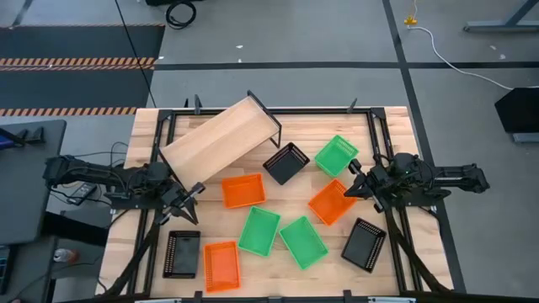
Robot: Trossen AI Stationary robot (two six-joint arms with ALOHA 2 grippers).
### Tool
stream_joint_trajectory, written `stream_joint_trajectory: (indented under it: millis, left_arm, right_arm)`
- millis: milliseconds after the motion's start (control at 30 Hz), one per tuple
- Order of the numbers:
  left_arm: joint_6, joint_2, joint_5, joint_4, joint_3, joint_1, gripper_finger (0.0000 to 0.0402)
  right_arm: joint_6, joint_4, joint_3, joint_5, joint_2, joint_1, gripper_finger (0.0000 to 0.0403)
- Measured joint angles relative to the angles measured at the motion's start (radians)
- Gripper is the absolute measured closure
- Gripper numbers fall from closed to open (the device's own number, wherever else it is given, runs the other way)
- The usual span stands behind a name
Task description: Stack baskets on shelf by color
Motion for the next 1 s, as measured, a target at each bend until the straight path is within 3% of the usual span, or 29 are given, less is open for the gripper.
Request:
stream_joint_trajectory:
  millis: [1000]
  left_arm:
    - [0.000, 0.000, 0.000, 0.000, 0.000, 0.000, 0.0378]
  right_arm:
    - [0.000, 0.000, 0.000, 0.000, 0.000, 0.000, 0.0383]
